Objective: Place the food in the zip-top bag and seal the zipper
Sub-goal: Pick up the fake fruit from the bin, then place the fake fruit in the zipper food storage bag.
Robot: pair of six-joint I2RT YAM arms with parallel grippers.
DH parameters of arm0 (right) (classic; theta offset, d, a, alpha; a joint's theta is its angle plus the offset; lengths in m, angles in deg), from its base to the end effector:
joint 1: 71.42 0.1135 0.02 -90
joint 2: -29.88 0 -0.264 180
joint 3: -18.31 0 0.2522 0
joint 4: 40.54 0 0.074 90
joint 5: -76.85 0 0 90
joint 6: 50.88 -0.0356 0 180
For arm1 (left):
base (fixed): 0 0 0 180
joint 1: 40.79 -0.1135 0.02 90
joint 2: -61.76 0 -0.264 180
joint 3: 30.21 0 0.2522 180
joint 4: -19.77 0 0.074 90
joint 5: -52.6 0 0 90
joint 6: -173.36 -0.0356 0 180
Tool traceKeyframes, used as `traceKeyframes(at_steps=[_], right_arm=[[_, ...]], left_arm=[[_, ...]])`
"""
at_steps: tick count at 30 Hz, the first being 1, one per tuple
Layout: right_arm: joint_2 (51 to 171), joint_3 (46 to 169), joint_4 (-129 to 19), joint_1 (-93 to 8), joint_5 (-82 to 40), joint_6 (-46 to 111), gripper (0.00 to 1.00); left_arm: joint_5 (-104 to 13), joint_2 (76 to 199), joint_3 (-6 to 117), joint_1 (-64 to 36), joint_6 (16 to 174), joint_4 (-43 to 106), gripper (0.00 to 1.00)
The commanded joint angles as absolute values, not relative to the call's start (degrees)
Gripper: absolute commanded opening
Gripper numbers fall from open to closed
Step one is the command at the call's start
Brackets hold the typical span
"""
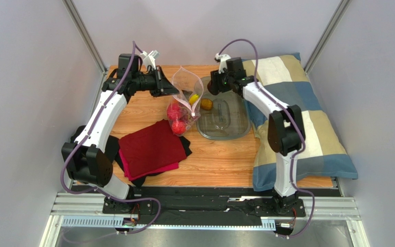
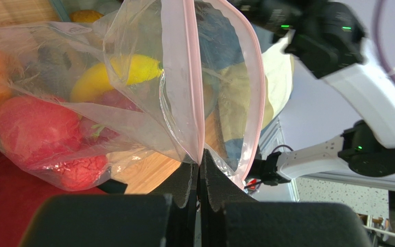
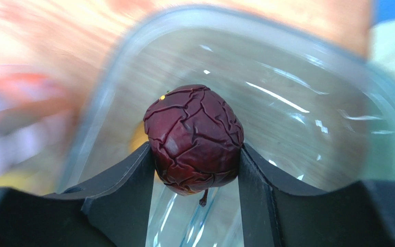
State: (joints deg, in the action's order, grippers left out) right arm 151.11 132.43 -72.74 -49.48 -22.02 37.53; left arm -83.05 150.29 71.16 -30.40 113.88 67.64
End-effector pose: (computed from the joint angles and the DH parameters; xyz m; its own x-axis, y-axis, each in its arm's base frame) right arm 0.4540 0.1888 0.2389 -0.6007 -0.2124 -0.7707 -0.4633 0.8781 0.1191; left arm 0.3299 -0.0864 0.3767 -0.8429 -0.2064 -0.4970 0.3180 0.5539 -0.7694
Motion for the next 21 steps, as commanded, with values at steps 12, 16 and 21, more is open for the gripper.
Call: traceKeyframes(at_steps=[12,16,21], right_arm=[[123.9,142.6,-86.2,-45.7,-40.4,44.0,0.41],[124.8,142.5,-85.9,-40.1,-37.9,46.4,0.41],[129.0,144.7,-85.9,-35.6,-36.1,48.5,0.46]], left_arm=[[-84.2,148.9,73.5,-30.4,114.9,66.1,0.00],[-84.0,148.2,73.4,-30.5,114.6,66.3,0.00],[-83.9,147.7,73.3,-30.5,114.6,66.3,0.00]])
